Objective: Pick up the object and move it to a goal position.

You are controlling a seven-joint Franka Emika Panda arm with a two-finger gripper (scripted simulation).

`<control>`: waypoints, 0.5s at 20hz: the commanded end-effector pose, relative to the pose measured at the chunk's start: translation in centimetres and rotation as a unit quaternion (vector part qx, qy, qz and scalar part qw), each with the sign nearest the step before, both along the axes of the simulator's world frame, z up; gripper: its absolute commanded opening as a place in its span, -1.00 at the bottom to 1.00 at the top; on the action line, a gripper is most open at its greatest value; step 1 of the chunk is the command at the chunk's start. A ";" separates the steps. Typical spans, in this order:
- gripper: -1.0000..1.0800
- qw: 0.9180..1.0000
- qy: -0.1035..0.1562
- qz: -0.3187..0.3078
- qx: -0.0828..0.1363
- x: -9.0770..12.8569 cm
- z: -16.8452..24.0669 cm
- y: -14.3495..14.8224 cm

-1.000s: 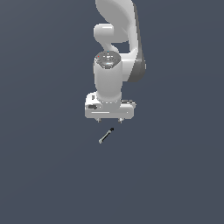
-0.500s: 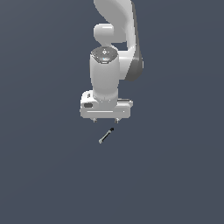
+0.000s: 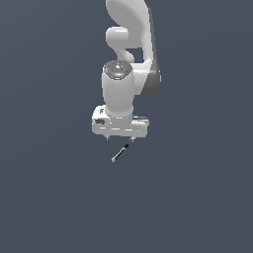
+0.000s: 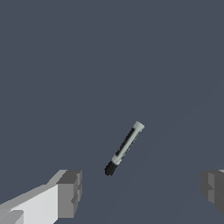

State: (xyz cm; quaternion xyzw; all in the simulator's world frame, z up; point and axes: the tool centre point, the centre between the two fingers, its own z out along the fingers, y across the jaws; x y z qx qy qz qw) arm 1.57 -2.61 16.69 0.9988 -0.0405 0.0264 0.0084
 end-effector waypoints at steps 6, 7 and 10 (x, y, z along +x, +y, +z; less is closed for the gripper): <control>0.92 0.996 0.007 -0.083 0.009 -0.3 -3.1 0.0; 0.92 0.995 0.008 -0.098 0.010 -0.4 -3.6 0.0; 0.92 0.990 0.011 -0.143 0.013 -0.7 -5.2 -0.1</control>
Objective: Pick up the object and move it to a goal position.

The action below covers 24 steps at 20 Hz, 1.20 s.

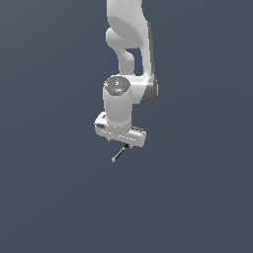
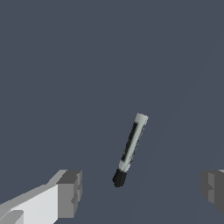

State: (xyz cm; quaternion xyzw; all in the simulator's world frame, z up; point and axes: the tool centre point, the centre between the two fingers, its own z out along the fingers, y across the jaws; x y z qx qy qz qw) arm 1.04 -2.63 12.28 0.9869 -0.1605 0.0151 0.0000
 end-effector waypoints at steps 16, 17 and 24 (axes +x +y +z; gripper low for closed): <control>0.92 0.985 0.014 -0.173 0.005 -1.3 -6.1 -0.4; 0.92 0.984 0.014 -0.175 0.005 -1.3 -6.2 -0.4; 0.92 0.984 0.014 -0.176 0.005 -1.3 -6.5 -0.4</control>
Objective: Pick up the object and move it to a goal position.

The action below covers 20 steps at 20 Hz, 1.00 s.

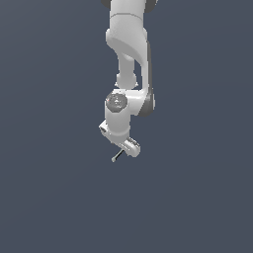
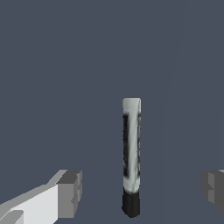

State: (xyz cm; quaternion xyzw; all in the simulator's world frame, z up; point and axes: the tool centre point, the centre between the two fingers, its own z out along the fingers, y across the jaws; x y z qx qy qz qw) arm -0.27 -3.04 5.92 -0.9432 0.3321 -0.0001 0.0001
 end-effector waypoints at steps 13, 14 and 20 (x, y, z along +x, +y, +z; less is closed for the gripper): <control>0.92 1.000 0.000 -0.003 0.000 -0.1 -4.9 0.0; 0.92 1.000 0.000 -0.003 0.000 0.0 -4.9 0.0; -1.00 1.000 0.000 -0.003 0.000 0.0 -4.9 0.0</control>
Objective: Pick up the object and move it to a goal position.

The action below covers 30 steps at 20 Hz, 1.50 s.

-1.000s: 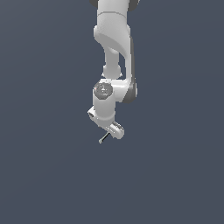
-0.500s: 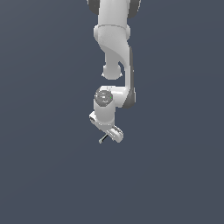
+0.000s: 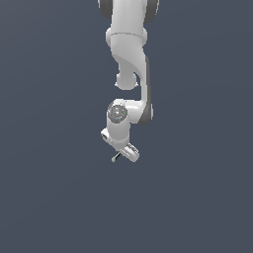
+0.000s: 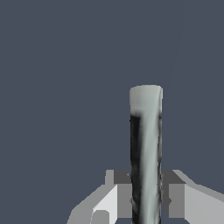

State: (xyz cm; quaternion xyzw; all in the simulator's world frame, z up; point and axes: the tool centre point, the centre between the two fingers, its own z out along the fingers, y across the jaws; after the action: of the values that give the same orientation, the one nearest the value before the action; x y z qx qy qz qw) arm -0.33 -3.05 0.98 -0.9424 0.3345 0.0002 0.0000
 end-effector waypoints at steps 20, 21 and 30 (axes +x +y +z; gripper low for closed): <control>-1.00 1.000 0.000 0.000 0.000 -0.4 5.2 3.8; -1.00 1.000 0.000 0.000 0.000 -0.4 6.0 4.4; -1.00 1.000 0.000 -0.001 0.000 -1.0 14.9 10.8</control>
State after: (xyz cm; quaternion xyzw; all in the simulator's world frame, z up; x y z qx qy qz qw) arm -1.17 6.58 14.24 -0.9423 0.3348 0.0001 -0.0001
